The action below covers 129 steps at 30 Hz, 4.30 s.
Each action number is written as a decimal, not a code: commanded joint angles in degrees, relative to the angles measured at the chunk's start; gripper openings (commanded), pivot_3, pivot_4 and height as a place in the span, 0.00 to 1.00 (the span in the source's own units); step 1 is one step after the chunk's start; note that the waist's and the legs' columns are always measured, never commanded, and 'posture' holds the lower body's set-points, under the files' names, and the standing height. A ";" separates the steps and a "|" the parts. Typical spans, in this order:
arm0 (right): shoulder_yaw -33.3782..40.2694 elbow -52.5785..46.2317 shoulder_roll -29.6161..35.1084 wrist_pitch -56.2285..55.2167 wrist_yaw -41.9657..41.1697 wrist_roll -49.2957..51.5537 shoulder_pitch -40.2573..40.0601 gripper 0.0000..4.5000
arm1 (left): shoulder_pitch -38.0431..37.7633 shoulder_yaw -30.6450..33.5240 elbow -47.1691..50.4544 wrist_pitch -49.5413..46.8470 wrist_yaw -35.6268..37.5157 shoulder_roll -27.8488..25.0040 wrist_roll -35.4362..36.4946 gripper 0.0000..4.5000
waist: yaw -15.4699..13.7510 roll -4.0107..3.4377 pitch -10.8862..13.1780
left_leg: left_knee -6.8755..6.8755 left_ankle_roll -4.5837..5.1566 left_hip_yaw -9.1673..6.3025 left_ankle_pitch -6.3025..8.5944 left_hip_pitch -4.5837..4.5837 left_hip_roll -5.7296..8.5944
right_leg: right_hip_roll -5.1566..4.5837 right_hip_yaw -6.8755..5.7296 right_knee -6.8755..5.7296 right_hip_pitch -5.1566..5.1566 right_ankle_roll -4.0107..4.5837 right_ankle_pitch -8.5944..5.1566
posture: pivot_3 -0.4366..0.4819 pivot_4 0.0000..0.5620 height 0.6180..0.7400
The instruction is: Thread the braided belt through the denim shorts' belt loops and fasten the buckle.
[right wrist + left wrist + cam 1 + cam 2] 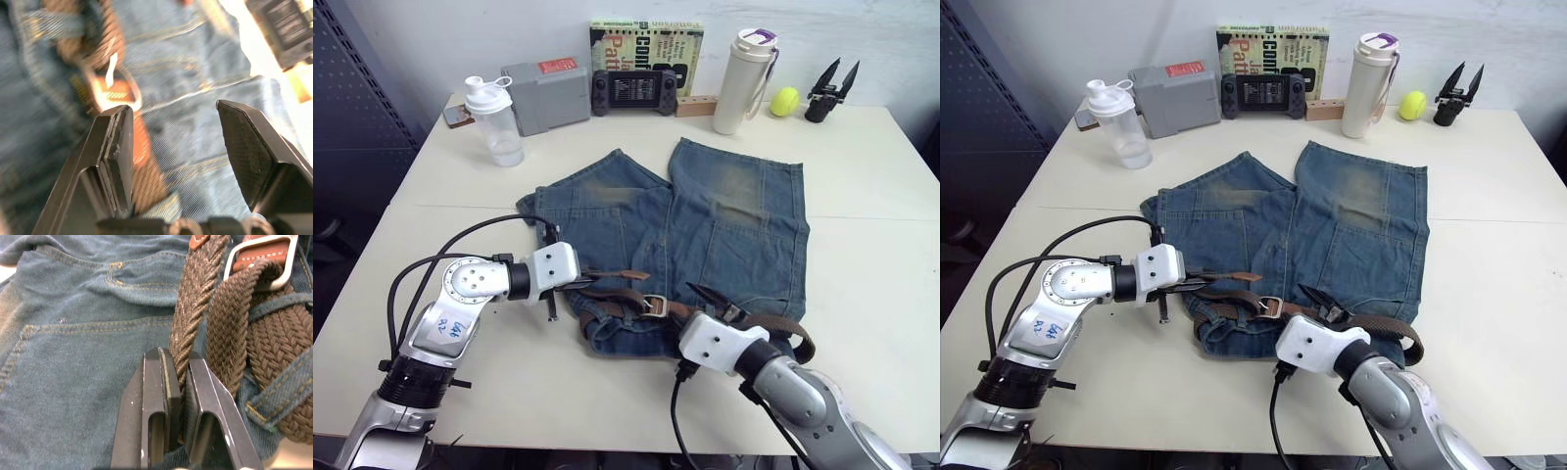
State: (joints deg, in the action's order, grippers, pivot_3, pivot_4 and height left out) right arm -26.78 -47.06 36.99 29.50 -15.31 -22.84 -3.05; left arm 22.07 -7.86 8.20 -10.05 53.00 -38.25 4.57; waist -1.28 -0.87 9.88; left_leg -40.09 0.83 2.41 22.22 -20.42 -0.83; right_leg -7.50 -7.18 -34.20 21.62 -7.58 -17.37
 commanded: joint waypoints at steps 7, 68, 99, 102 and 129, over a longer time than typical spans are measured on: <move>2.10 -1.57 -4.04 -2.75 -2.59 -3.14 -2.13 0.65 | -1.68 3.05 -0.09 0.19 0.83 -2.86 1.17 0.00 | 0.02 0.00 0.00 | 0.00 0.00 -0.01 0.00 0.00 -0.01 | 0.02 0.00 -0.02 -0.01 0.00 0.00 | 0.48 0.27 0.92; -6.39 3.43 -7.51 31.25 -17.60 15.39 18.90 0.65 | -6.46 6.26 7.52 5.65 -7.57 -3.09 -2.40 0.00 | 1.33 0.16 -0.10 | 0.02 -0.03 0.26 0.02 0.00 0.00 | -0.07 0.20 -0.71 0.52 0.10 -0.05 | 0.48 0.27 0.92; 12.13 -8.91 -9.81 34.27 -18.28 28.87 17.33 0.65 | -4.62 5.07 6.87 6.61 -6.57 -3.25 -2.39 0.00 | 1.21 0.18 -0.10 | 0.01 -0.02 0.31 0.02 -0.19 0.03 | -0.11 0.21 -0.82 0.76 0.10 -0.05 | 0.48 0.27 0.92; 16.90 -12.71 -8.62 31.90 -20.19 34.14 12.29 0.65 | -4.43 5.05 6.31 6.97 -6.37 -3.26 -2.25 0.00 | 1.20 0.21 -0.12 | 0.01 -0.02 0.34 0.02 -0.21 0.01 | -0.08 0.21 -0.82 0.78 0.10 -0.05 | 0.48 0.27 0.92; -6.96 -0.41 1.20 5.48 -5.93 -0.20 6.51 0.65 | -0.41 8.27 6.63 2.06 -7.50 -0.40 3.45 0.00 | 1.21 0.24 -0.12 | -0.03 -0.02 0.55 0.01 -0.18 0.00 | -0.08 0.33 -0.81 0.82 0.10 -0.05 | 0.48 0.27 0.92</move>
State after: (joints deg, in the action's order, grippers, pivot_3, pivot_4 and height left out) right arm -33.55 -47.53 38.67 36.22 -21.71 -20.43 3.80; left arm 21.24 -0.99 12.80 -8.15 46.12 -38.73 6.87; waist -0.08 -0.63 9.76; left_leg -40.12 0.81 2.97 22.24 -20.60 -0.83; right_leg -7.58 -6.85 -35.00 22.44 -7.48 -17.42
